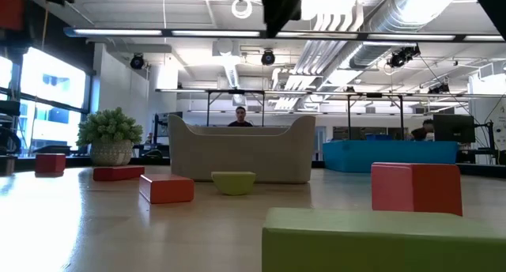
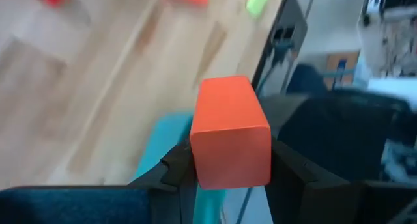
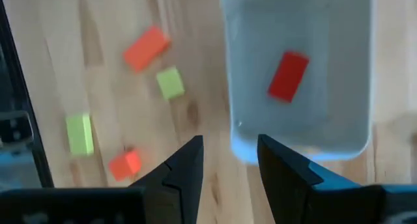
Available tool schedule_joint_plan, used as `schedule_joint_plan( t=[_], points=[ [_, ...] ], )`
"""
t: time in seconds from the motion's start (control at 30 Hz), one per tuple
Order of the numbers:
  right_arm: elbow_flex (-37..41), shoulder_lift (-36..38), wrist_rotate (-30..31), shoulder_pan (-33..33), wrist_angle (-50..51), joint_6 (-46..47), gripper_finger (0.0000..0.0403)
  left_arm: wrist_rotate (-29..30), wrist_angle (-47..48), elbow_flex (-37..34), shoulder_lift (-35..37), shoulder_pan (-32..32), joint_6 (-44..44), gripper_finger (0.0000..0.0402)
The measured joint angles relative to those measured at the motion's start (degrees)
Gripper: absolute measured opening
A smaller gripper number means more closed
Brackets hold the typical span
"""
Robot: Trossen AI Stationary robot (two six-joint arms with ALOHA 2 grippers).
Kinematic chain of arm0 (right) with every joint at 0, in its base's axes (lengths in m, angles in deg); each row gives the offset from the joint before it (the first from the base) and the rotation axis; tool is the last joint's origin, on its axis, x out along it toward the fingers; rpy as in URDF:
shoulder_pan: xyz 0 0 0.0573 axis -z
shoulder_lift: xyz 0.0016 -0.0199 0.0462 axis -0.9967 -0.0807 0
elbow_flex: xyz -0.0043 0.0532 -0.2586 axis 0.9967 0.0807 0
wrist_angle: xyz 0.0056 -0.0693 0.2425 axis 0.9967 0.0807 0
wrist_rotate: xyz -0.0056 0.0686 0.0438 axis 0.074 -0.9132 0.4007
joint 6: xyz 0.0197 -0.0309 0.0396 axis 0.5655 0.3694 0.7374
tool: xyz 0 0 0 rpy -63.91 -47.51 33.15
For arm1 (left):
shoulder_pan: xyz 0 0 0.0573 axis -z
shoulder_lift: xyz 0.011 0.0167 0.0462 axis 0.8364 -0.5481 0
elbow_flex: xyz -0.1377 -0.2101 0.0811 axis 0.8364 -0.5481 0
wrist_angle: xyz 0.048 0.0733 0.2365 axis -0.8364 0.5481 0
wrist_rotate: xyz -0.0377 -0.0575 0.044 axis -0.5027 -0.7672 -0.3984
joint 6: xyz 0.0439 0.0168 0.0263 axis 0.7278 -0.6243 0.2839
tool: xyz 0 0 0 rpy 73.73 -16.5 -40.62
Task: Sort & place blocks by color
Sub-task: Put the orange wooden block into the green bin, then put the red wooden block into the white bin
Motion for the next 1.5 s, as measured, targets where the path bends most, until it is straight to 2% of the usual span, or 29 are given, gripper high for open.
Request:
schedule_joint_plan(
  t=[0.27,0.53,0.73,0.97,1.23,1.5],
  points=[
    [0.0,0.0,1.0,-3.7,5.6,-0.3,0.0131,0.1,-0.1,0.0,-7.2,13.7,-8.2,0.0115],
    [0.0,0.0,2.0,-7.5,5.8,0.3,0.0131,0.0,-5.8,0.0,-16.3,21.5,-13.6,0.0124],
    [0.8,0.0,1.8,-10.3,5.8,1.0,0.0131,-0.3,-8.9,0.0,-20.3,23.3,-17.4,0.0134],
    [1.7,0.0,2.0,-13.8,5.8,1.6,0.0131,-0.5,-9.4,0.0,-23.0,24.2,-21.7,0.0163],
    [1.7,0.0,2.6,-17.6,5.8,3.1,0.0131,-0.6,-9.9,0.0,-23.3,24.2,-24.1,0.0202],
    [1.7,0.0,4.6,-22.1,5.8,8.4,0.0131,0.0,-12.2,0.0,-23.3,24.2,-23.8,0.0206]
  ],
)
